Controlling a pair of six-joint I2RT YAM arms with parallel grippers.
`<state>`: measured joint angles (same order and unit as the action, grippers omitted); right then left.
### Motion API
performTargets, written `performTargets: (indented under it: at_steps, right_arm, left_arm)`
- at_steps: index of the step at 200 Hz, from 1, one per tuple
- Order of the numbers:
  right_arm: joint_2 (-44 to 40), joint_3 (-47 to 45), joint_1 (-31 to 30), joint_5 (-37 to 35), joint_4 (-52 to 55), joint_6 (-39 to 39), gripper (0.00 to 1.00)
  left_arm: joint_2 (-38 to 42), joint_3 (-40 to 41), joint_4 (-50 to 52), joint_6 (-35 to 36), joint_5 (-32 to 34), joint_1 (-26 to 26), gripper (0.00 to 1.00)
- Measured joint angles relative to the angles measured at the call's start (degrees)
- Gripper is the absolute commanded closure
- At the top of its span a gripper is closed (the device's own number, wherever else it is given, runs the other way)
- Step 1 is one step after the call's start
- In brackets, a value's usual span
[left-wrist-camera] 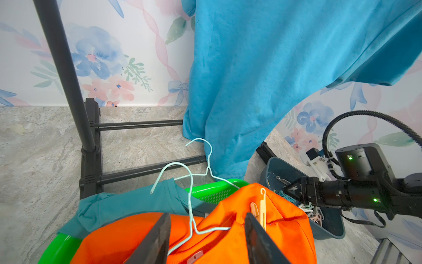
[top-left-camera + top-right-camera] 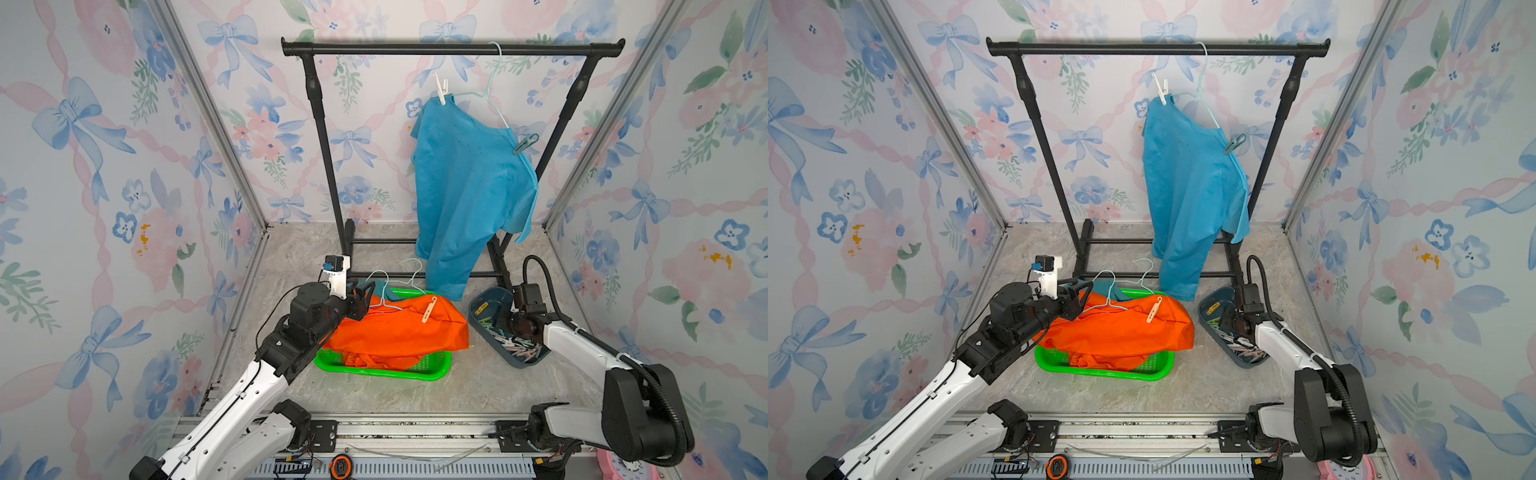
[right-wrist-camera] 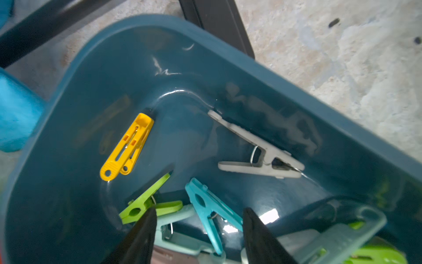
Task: Use clothespins to secure the t-shirt on both sides of the hanger
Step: Pick up the clothespin from the storage box.
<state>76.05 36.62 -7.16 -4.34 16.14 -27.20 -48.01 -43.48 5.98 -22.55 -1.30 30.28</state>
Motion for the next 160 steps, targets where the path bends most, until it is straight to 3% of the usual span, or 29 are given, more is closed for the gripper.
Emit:
performTargets:
  at_steps: [60,108,160]
  right_arm:
    - [5.75,-0.04,-0.37,-0.15,-3.54,-1.14,0.40]
    - [8.85,1.64,-1.07,-0.44,-7.19,-2.21,0.55]
    - [9.57,2.08,-1.16,-0.50,-7.76,-2.23,0.59]
  left_arm:
    - [-2.56,0.20,-0.11,-0.04,-0.02,0.00,0.46]
    - [-3.48,0.22,-0.26,-0.09,-0.02,0.00,0.46]
    - [-4.13,0.22,-0.22,-0.07,-0.02,0.00,0.46]
